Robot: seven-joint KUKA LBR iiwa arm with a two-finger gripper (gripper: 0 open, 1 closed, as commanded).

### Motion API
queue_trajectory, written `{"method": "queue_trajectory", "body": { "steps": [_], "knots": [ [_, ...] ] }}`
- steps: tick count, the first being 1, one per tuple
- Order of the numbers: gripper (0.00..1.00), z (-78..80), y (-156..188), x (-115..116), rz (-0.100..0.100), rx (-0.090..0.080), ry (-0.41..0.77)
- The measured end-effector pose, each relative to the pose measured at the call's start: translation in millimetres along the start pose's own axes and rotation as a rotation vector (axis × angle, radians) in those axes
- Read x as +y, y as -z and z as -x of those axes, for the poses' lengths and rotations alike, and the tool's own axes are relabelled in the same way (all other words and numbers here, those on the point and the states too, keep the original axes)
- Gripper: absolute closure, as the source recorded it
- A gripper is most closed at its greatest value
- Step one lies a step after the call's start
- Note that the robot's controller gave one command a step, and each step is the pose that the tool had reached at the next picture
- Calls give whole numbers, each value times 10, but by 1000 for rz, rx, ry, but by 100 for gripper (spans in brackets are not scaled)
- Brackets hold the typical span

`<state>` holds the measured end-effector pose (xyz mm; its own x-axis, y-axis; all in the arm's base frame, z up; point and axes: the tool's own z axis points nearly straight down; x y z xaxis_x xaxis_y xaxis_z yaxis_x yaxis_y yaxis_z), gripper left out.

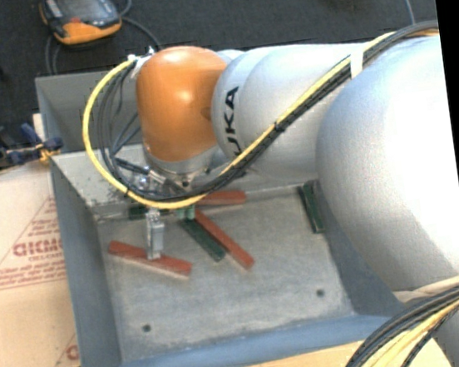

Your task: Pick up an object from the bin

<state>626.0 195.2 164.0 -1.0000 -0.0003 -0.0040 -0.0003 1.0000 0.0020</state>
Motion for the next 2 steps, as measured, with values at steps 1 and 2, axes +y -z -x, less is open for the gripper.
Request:
{"method": "queue_trajectory", "body": {
  "steps": [1, 2],
  "knots": [
    [0, 0, 0, -1, 0, 0, -1],
    [0, -157, -303, -86, 2, -8, -97]
  ]
}}
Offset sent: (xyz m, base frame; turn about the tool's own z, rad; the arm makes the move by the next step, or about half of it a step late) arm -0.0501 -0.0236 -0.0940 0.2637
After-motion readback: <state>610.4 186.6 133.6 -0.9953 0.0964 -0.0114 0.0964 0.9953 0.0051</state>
